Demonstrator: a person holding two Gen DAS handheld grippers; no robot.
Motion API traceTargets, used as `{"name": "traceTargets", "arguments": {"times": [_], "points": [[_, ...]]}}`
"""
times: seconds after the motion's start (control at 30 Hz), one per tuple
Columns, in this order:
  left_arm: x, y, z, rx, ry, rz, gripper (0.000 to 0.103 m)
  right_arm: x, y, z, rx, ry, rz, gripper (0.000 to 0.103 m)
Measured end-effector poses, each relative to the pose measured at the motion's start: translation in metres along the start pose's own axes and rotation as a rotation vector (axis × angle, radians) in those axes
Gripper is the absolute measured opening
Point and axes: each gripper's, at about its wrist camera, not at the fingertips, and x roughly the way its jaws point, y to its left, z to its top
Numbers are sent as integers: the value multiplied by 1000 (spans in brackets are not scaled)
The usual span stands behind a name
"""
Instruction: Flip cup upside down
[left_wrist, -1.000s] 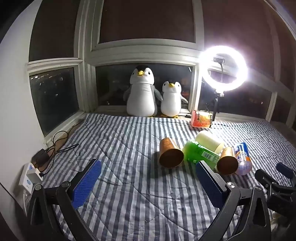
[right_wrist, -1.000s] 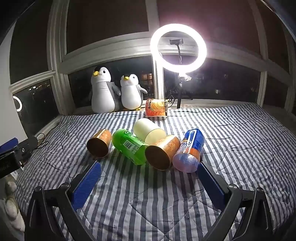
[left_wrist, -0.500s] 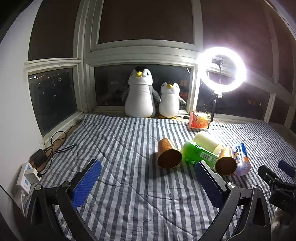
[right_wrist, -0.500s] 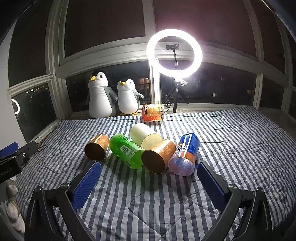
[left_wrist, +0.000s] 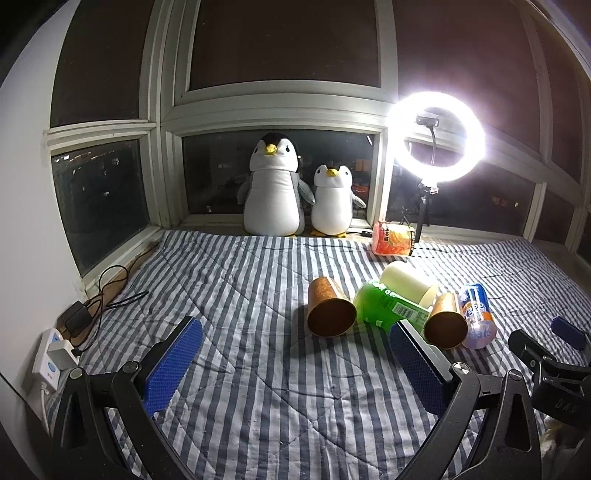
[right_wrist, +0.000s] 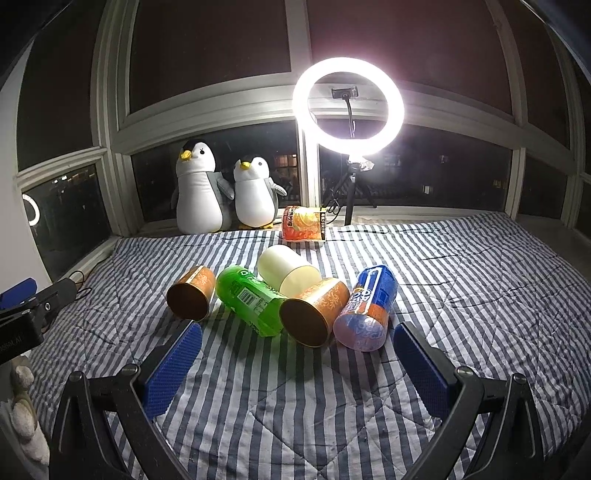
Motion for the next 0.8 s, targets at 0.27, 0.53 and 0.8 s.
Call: {"name": "traceTargets", "arguments": {"times": [0.27, 0.53, 0.8], "points": [[0, -4, 2, 2, 2, -4, 103, -1, -2, -1, -1, -3, -1, 102], [2, -10, 0, -1, 15, -19, 103, -2, -10, -1, 6, -4, -6, 102], [19, -22, 2, -12, 73, -59, 103, -4, -22, -4, 20, -7, -24, 102]]}}
